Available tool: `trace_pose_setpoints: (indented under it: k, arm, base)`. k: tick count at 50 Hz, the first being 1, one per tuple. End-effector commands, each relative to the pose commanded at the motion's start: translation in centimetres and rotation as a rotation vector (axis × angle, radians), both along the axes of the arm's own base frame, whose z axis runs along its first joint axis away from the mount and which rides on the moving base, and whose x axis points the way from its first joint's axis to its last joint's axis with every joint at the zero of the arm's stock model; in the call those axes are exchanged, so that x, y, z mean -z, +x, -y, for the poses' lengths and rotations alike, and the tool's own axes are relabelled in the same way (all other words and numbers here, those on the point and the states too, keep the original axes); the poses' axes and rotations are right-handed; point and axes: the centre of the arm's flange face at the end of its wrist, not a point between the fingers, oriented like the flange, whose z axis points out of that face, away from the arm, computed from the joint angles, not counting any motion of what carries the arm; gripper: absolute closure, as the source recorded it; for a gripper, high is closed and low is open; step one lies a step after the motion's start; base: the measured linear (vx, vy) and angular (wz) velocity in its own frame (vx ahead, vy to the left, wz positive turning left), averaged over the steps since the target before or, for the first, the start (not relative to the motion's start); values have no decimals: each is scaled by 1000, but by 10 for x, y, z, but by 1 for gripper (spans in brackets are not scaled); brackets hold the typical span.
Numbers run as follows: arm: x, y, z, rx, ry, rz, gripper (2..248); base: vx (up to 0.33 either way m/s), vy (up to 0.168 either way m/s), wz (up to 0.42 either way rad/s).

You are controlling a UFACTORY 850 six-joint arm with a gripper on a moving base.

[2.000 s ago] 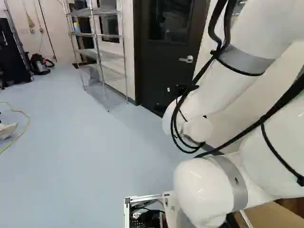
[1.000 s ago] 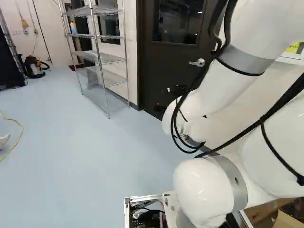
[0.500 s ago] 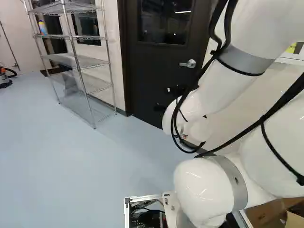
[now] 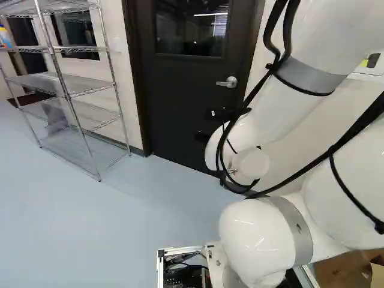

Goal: Open the door and move inside

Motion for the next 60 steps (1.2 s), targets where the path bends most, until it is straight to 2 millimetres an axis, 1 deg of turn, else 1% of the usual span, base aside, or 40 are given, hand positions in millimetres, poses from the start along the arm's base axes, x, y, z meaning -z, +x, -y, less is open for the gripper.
trace_pose_setpoints:
  k: [29, 60]
  arm:
    - [0, 0, 0, 0, 0, 0, 3]
    - [0, 0, 0, 0, 0, 0, 3]
  base:
    - [171, 85, -289]
    - [146, 124, -283]
